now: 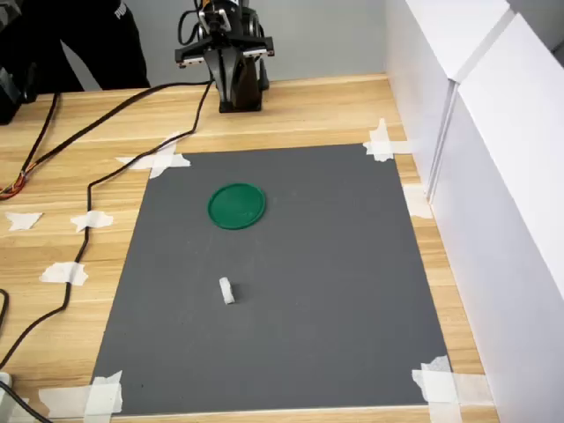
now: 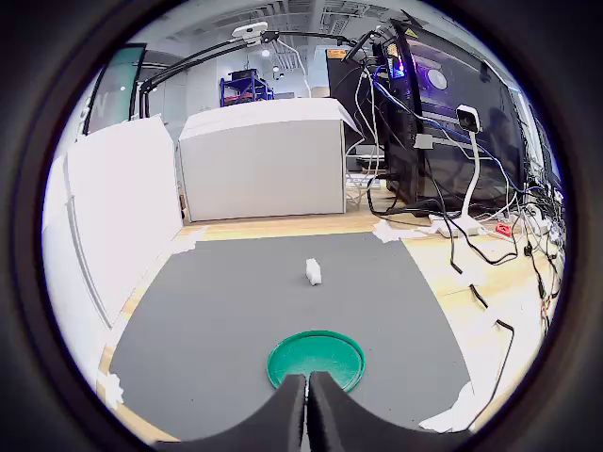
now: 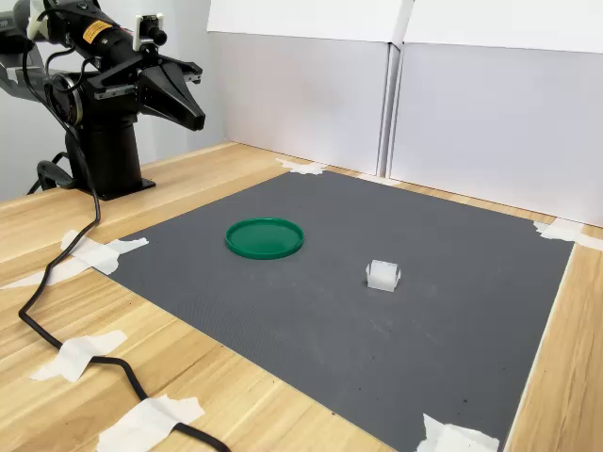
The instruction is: Grasp a white terminal and put it on the green lid.
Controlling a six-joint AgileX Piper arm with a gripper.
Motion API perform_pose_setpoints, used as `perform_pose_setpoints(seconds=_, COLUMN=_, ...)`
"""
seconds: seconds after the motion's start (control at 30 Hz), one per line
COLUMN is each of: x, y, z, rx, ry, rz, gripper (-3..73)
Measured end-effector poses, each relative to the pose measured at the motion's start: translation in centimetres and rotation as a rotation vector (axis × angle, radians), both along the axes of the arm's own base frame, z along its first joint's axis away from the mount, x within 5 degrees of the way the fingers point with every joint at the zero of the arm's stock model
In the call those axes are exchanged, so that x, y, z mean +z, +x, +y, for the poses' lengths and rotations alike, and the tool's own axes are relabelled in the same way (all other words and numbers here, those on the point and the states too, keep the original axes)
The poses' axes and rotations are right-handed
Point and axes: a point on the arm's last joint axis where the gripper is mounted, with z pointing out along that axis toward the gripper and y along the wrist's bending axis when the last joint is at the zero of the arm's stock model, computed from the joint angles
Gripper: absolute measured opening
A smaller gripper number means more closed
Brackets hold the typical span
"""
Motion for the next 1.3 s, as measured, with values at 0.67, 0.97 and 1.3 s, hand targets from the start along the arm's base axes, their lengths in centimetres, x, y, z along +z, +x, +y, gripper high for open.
perform_pose_setpoints(seconds=0.67, x=0.0, y=0.0, z=0.0, rx=0.000, ry=0.000, rz=0.000, gripper=-1.6)
perform_pose_setpoints(seconds=0.97, x=3.3, y=0.7, z=-0.1, rx=-0.005, ry=-0.037, rz=0.008, gripper=-1.6)
perform_pose_setpoints(seconds=1.3, x=8.8, y=5.5, z=-0.2, rx=-0.006, ry=-0.068, rz=0.132, gripper=-1.6)
